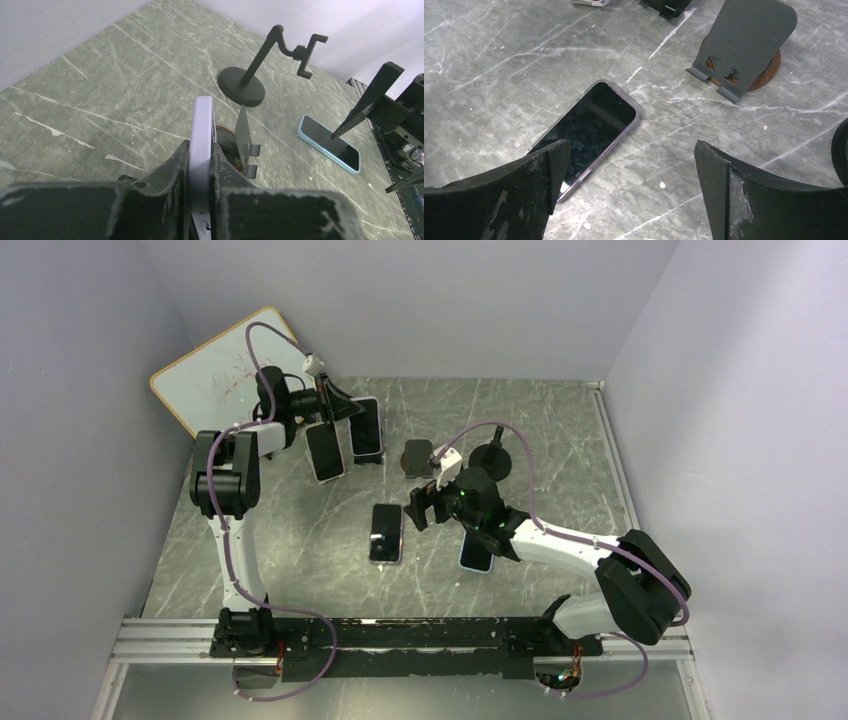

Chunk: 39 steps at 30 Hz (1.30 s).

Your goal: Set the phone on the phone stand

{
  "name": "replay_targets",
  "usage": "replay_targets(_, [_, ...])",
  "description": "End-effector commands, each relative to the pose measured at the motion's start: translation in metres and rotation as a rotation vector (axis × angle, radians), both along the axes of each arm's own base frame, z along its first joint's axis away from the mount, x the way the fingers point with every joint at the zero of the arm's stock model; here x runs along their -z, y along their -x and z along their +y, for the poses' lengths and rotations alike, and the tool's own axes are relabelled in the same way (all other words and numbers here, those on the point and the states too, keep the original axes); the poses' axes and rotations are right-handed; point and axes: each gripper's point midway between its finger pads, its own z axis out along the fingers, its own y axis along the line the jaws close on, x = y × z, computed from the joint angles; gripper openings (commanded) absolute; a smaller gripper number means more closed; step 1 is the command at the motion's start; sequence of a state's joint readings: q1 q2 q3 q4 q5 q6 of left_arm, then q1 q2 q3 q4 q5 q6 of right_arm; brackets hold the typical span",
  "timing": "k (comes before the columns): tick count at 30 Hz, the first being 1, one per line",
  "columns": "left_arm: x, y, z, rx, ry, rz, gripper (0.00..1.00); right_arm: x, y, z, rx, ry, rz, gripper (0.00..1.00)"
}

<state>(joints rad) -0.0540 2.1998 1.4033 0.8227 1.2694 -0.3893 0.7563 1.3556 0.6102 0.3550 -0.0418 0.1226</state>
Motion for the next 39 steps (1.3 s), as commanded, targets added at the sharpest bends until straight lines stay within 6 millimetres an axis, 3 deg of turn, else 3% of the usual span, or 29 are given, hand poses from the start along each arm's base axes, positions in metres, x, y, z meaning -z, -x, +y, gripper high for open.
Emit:
replay_targets(1, [0.071, 0.01, -0.006, 0.005, -0.074, 0.093, 0.05, 0.0, -0.001, 0.0, 0.002, -0.013, -0.012, 1.0])
replay_targets(17, [0.083, 0.008, -0.001, -0.008, -0.12, 0.099, 0.46, 0.002, -0.002, 0.0, 0.0, -0.009, -0.01, 1.0])
replay_targets(22, [0.079, 0.006, 0.002, -0.015, -0.12, 0.093, 0.47, 0.003, -0.002, 0.0, 0.0, -0.007, -0.008, 1.0])
replay_targets(26, [0.062, 0.002, 0.007, -0.025, -0.1, 0.068, 0.47, 0.004, -0.001, 0.0, -0.002, -0.006, -0.008, 1.0])
replay_targets(31, [0.025, -0.002, 0.019, -0.036, -0.043, 0.004, 0.48, 0.005, -0.001, 0.001, -0.004, -0.006, -0.003, 1.0])
replay_targets(39, [-0.012, 0.008, 0.038, 0.017, 0.065, -0.027, 0.51, 0.007, -0.002, 0.002, -0.01, -0.002, 0.001, 1.0])
